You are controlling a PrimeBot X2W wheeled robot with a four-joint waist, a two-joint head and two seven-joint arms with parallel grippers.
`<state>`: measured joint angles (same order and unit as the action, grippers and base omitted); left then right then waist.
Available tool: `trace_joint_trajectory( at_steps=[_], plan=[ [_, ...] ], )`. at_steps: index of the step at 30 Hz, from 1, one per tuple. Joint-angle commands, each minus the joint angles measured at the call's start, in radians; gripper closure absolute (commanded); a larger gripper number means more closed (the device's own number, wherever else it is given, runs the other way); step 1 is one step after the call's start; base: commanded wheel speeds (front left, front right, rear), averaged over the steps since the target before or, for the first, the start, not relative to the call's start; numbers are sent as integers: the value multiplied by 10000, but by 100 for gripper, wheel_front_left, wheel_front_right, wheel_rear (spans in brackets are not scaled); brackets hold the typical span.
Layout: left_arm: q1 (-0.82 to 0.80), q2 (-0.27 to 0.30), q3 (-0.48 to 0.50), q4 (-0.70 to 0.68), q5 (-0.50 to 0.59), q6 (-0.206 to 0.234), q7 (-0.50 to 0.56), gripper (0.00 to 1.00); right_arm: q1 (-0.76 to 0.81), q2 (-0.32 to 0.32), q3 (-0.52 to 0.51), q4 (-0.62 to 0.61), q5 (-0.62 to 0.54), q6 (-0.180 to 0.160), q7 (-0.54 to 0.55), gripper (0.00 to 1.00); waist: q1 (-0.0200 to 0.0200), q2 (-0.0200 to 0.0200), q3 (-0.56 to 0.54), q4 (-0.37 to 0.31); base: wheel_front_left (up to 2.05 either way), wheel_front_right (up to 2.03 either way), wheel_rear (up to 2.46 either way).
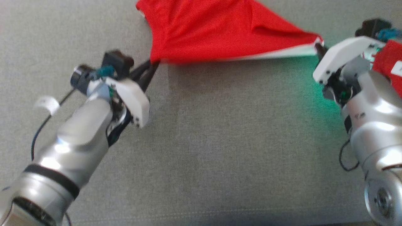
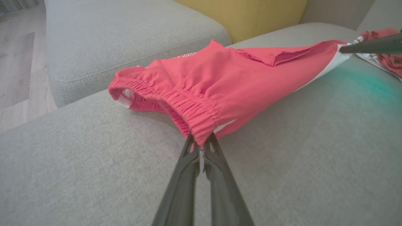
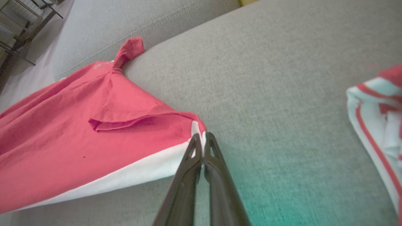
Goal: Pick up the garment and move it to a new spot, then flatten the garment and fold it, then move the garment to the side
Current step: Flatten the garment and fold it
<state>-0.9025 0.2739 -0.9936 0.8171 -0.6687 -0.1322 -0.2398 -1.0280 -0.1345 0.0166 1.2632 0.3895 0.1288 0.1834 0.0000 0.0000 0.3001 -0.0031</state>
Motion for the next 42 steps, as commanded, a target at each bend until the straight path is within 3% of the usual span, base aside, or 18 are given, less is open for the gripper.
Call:
trace_joint_trajectory(
  at_steps=[1,13,26,34,42],
  plan=[
    [-103,521,114,-226,113,18,-134,100,86,-27,276,-354,133,19,141,100,0,0,-322,-56,0,0,0],
    [1140,736,-480,-599,334,16,-210,100,1854,-1003,2772,-2364,1125,19,1249,100,0,0,-1226,-280,0,0,0],
    [2812,1111,-991,-1743,234,26,-42,100,3867,-3368,5557,-4994,3173,19,3010,100,0,0,-2475,-527,0,0,0],
    [3763,1862,-1217,-3499,-270,59,730,100,4777,-4874,6423,-6693,4647,19,4530,100,0,0,-3070,-620,0,0,0],
    [4792,3049,-1435,-6236,-1255,102,2095,100,5789,-6180,6373,-8162,5799,19,6611,100,0,0,-3376,-654,0,0,0]
  ],
)
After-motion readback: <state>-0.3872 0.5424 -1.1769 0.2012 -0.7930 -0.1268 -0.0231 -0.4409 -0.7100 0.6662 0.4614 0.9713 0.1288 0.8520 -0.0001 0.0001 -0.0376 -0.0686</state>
